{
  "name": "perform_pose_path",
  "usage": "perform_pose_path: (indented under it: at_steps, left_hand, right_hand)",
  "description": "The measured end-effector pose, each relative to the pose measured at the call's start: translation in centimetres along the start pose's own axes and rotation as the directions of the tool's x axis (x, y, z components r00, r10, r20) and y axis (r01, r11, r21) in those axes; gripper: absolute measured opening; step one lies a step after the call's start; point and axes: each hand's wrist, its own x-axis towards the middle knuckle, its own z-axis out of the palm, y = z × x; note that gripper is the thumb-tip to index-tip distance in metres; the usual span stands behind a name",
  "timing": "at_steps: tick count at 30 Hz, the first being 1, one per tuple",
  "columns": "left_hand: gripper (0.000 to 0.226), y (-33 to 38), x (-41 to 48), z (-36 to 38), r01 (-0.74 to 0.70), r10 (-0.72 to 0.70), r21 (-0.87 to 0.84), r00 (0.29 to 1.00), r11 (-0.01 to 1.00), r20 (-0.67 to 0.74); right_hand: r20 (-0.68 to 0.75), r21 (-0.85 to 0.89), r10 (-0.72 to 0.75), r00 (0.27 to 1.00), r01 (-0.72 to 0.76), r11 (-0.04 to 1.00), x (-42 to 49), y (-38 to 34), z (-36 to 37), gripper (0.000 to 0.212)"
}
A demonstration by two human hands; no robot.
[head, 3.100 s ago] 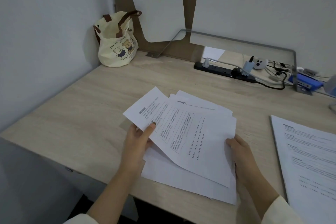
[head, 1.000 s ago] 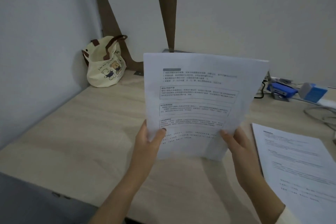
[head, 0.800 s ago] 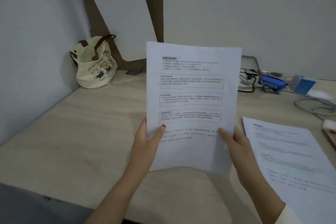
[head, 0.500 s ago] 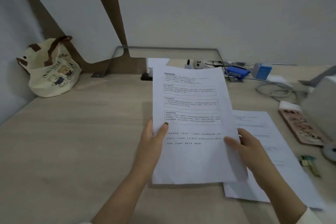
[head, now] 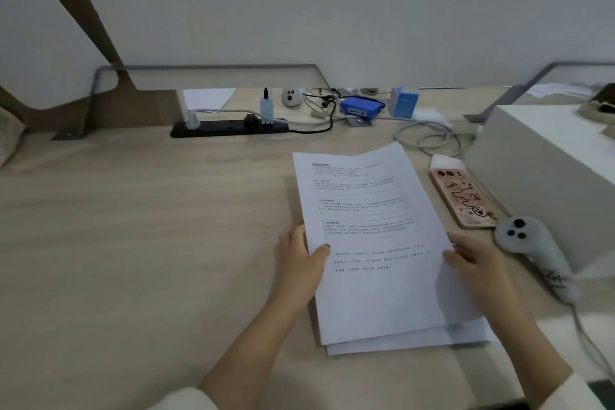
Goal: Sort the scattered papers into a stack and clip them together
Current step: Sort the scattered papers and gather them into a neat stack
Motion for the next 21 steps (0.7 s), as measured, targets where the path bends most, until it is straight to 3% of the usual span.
perform_pose_path:
  at_steps: [2,7,9,11,16,19,21]
  left_hand:
    - [0.048,-0.7,0.3,0.8,0.018,-0.018,0.026,0.999,1.0,0.031]
    - [0.059,-1.3,0.5,1.8,0.045,-0.044,-0.01,0.998,0.999,0.051]
    - [0.073,-1.6,0.7,1.7,0.058,-0.059,0.014,0.994,0.998,0.093]
    - [0.072,-1.3,0.4,1.4,0.076,-0.078,0.02,0.991,0.997,0.113]
    - [0.064,-1.2,0.1,-1.7,0.064,-0.064,0.033,0.998,0.997,0.003]
    - [0.063,-1.8,-0.5,-4.8,0.057,-0.056,0.018,0.996,0.998,-0.068]
    - [0.061,-2.1,-1.2,-7.0,0.073,-0.073,0.0,0.989,0.997,-0.126]
  right_hand:
    - [-0.004,-0.071,0.005,1.0,-0.005,0.997,0.2,0.4,0.2,0.036]
    - [0.109,-0.165,0.046,0.993,-0.028,0.986,0.6,-0.2,0.9,0.045]
    - [0.137,-0.177,0.073,0.988,-0.048,0.983,0.7,-0.6,1.1,0.05]
    - [0.133,-0.158,0.079,0.988,-0.057,0.986,0.8,-0.7,1.3,0.052]
    - [0.213,0.082,0.088,0.973,-0.108,0.991,0.1,-2.2,2.5,0.044]
    - [0.32,0.279,0.126,0.939,-0.221,0.935,-0.5,-3.4,4.2,0.041]
    - [0.427,0.344,0.154,0.891,-0.317,0.884,-1.0,-4.4,5.5,0.017]
